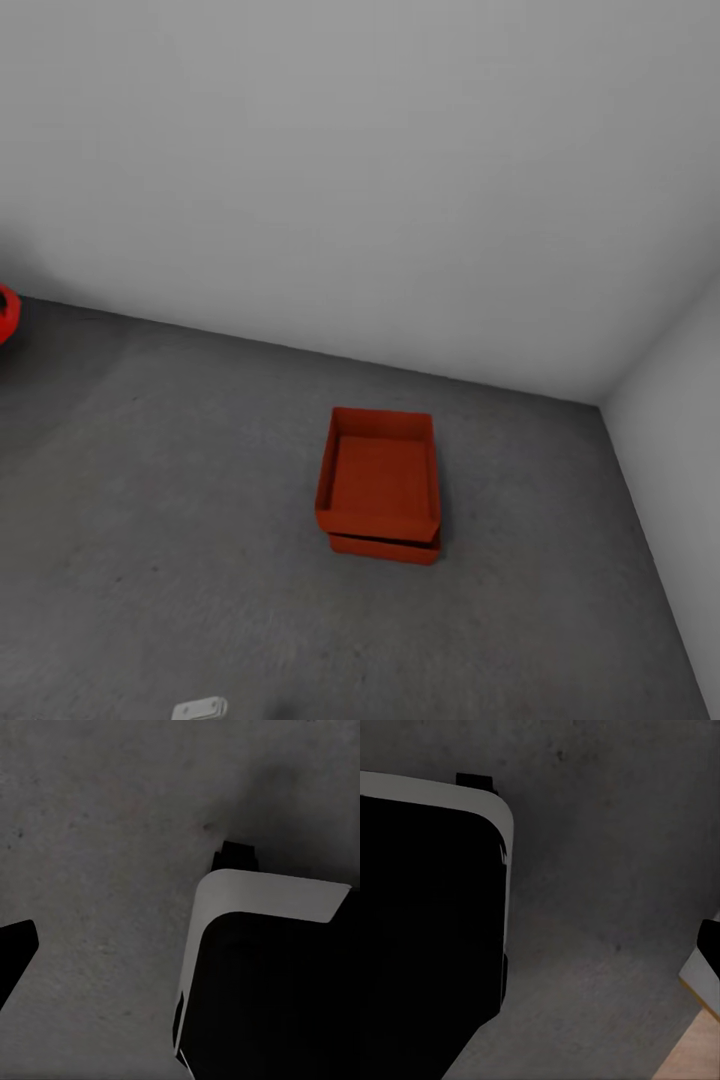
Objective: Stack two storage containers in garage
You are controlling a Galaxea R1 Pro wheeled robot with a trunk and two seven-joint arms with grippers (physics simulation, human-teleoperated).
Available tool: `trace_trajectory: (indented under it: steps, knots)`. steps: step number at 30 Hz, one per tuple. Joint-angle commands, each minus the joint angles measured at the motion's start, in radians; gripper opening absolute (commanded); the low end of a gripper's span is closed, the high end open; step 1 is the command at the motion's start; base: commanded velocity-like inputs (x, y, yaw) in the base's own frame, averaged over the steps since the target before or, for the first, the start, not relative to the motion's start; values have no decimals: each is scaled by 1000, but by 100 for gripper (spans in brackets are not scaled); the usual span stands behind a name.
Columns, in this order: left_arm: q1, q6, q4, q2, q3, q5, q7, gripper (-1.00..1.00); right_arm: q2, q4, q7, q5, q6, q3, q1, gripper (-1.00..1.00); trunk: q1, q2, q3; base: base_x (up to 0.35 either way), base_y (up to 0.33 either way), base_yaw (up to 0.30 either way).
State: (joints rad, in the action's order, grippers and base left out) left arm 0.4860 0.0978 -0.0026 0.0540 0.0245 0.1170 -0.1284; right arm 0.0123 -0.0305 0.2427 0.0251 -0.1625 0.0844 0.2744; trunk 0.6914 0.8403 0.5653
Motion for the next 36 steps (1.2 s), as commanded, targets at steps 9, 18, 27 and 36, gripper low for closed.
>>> trace_trajectory:
  steps: [9,18,27,36]
  knots:
    - [0,3,0,-2,2,9,-2,100,-2,-2,4,4,-2,6,0,100,0,1,-2,0,0,27]
    - [0,2,1,-6,2,7,-2,100,8,-3,1,4,5,6,0,100,0,1,-2,0,0,1]
    - [-3,-13,1,-9,2,7,-2,100,9,-3,-98,3,12,6,0,100,0,1,-6,0,0,-9]
    - [-5,-46,1,-10,2,9,-2,100,4,-3,-242,-1,72,6,0,100,0,1,-19,0,0,-96]
